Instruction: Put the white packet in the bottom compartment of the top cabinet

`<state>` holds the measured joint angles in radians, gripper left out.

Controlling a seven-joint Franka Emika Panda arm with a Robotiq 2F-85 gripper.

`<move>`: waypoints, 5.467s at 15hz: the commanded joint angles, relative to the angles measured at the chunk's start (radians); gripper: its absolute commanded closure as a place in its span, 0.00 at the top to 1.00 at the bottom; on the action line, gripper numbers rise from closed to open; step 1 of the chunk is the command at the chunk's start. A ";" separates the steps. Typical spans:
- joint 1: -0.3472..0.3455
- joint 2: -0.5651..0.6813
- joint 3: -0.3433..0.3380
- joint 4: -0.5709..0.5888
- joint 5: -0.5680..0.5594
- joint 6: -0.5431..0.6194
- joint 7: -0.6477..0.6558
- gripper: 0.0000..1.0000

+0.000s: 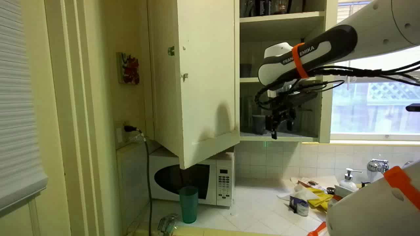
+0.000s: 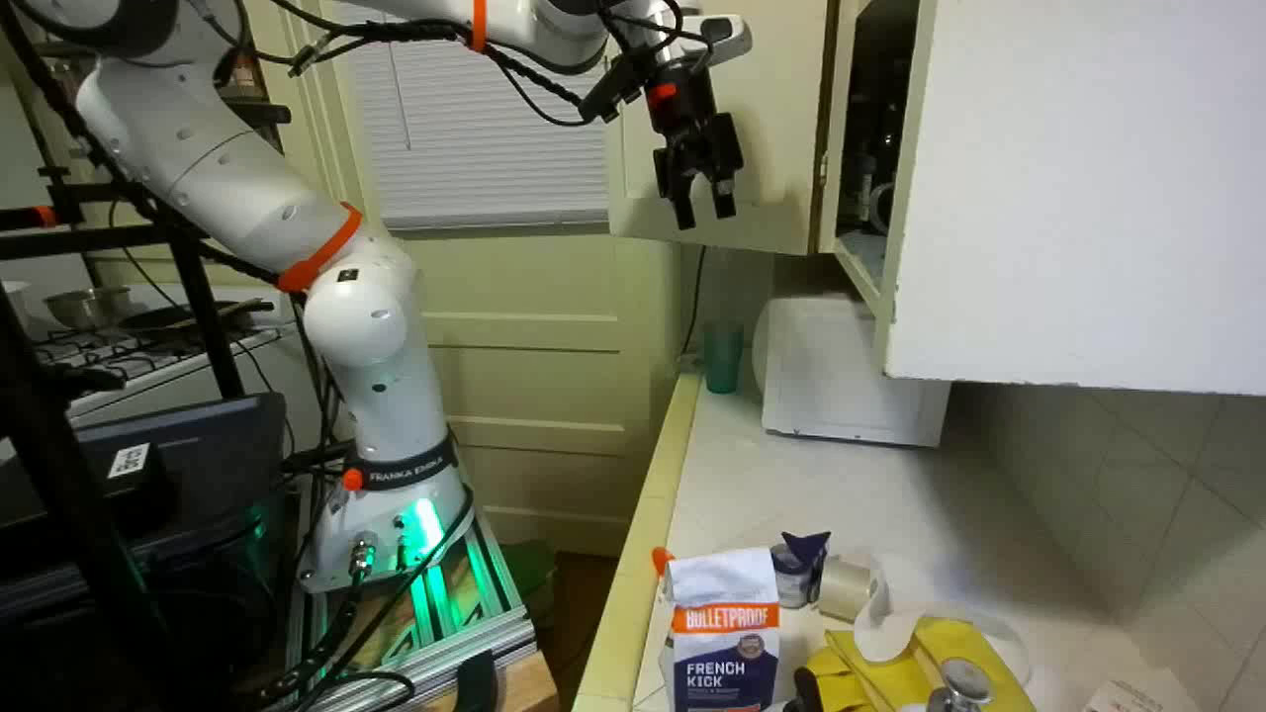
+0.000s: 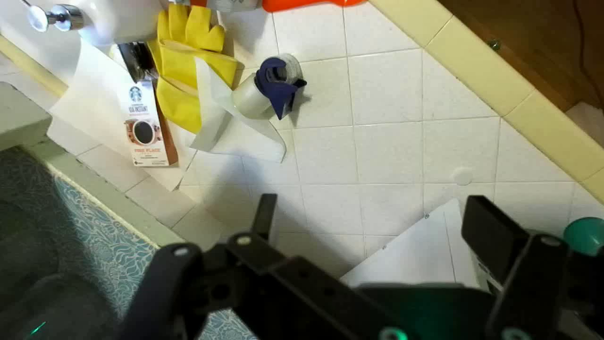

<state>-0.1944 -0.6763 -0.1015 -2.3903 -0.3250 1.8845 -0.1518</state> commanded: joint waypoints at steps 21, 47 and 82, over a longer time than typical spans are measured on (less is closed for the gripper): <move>-0.225 -0.043 -0.334 -0.233 -0.001 0.181 0.046 1.00; -0.386 0.361 -0.431 -0.272 0.032 0.660 -0.081 1.00; -0.343 0.219 -0.387 -0.189 0.045 0.432 -0.266 0.01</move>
<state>-0.5632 -0.3563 -0.4914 -2.5647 -0.2955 2.3854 -0.3569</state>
